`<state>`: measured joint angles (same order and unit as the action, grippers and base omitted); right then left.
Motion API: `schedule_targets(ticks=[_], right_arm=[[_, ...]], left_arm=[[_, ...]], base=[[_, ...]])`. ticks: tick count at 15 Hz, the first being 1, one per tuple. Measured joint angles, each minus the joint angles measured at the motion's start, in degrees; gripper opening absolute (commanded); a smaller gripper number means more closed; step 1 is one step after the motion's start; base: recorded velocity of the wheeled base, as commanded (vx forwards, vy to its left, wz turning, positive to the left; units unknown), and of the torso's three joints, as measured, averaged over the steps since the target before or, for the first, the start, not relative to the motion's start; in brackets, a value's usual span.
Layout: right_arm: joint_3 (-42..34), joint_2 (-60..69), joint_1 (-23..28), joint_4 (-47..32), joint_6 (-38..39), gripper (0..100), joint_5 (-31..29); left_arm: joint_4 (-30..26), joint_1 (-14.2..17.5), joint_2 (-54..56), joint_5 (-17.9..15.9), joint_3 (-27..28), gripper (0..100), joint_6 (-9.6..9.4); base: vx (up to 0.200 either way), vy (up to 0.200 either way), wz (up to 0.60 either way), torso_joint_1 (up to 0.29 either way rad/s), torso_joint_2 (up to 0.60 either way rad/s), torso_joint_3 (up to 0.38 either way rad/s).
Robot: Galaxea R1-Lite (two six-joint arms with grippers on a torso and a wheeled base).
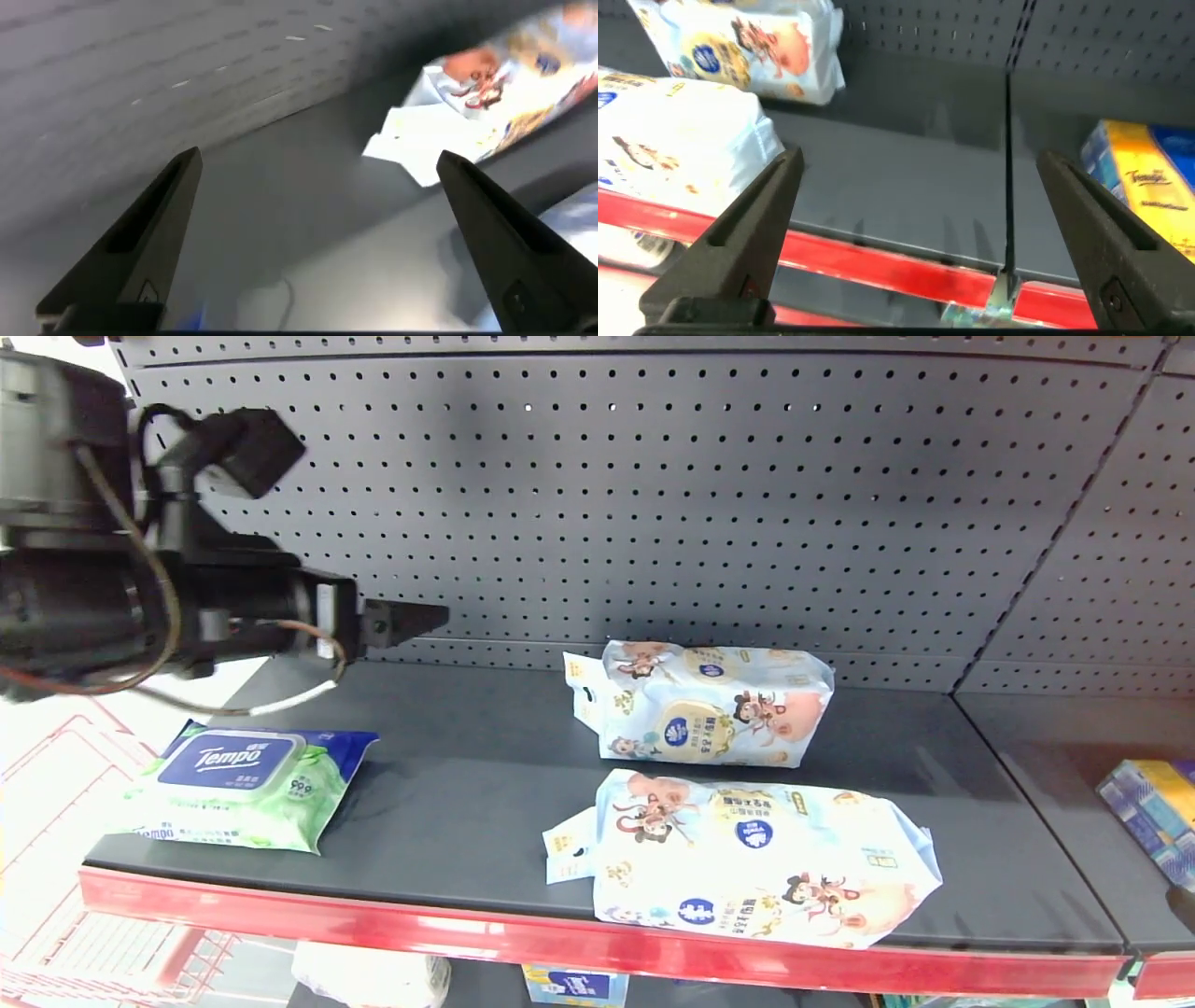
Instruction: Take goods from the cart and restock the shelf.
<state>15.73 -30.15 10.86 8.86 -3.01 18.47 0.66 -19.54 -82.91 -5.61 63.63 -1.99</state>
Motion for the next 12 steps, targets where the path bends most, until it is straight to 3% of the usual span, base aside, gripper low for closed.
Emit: schedule_targets(ticks=[3, 5, 6, 8, 12], right_arm=[[2.73, -5.77, -2.44, 0.61, -0.02, 100, -0.38], [3.73, -7.91, -3.38, 0.49, -0.16, 100, -3.23], [3.89, -8.57, -3.36, 0.3, -0.24, 100, -6.33], [4.14, -9.55, -3.82, 0.16, -0.33, 100, -13.69], [4.78, -10.64, -5.83, 0.17, -0.84, 100, -13.85]], left_arm=[[-0.2, -0.61, 17.12, 7.19, -15.04, 100, 6.06], [-1.58, -0.83, 25.69, 13.18, -21.49, 100, 7.97], [-2.22, -0.88, 28.72, 15.81, -23.24, 100, 8.47], [-2.07, -0.24, 32.15, 16.58, -24.58, 100, 8.61], [-2.07, 2.45, 35.28, 16.41, -24.97, 100, 7.05]], base=[[0.0, 0.0, 0.0, 0.0, 0.0, 0.0], [0.0, 0.0, 0.0, 0.0, 0.0, 0.0], [0.0, 0.0, 0.0, 0.0, 0.0, 0.0], [0.0, 0.0, 0.0, 0.0, 0.0, 0.0], [0.0, 0.0, 0.0, 0.0, 0.0, 0.0]])
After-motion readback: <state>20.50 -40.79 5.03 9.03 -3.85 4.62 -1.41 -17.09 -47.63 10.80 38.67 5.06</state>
